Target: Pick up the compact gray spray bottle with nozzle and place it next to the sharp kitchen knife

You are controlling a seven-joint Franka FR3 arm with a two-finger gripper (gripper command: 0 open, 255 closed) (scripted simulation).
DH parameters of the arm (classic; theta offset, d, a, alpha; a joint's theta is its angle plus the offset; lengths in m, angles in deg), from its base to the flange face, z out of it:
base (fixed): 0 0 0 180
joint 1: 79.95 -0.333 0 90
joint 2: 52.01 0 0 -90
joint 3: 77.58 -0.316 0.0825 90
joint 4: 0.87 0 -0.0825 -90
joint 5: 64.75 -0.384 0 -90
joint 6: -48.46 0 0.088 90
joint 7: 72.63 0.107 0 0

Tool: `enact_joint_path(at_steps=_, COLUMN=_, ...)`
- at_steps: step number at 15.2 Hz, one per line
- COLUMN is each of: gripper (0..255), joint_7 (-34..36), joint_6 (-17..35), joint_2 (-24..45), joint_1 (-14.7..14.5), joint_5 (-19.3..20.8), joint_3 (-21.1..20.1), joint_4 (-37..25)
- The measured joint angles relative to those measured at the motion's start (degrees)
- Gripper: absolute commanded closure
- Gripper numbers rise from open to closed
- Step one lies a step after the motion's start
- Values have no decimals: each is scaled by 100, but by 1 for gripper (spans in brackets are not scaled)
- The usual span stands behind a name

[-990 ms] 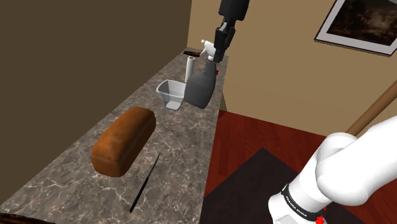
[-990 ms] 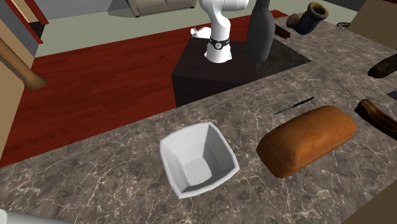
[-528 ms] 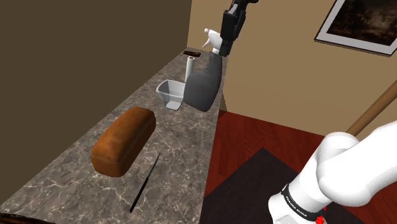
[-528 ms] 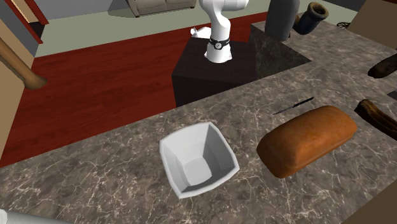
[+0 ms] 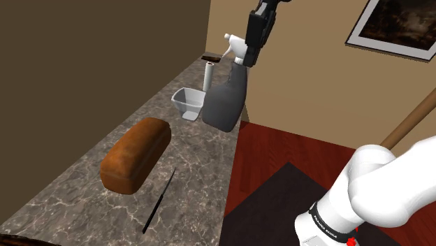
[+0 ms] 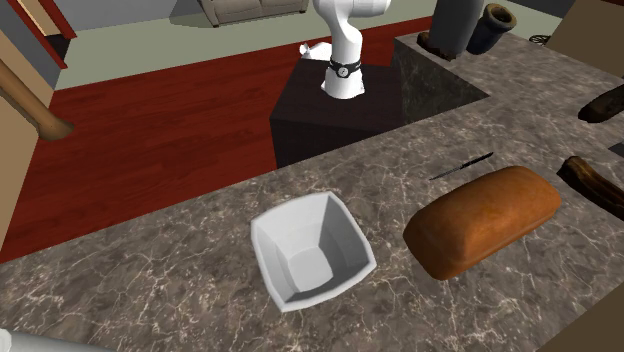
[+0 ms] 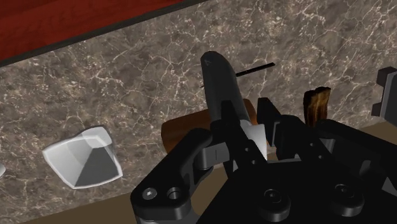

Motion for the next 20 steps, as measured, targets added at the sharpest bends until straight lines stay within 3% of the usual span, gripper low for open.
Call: enact_joint_path(at_steps=20, gripper=255, joint_7=-164, joint_6=1478, joint_2=-546, joint_1=-68, joint_5=-130, joint_3=-78, joint_4=2027)
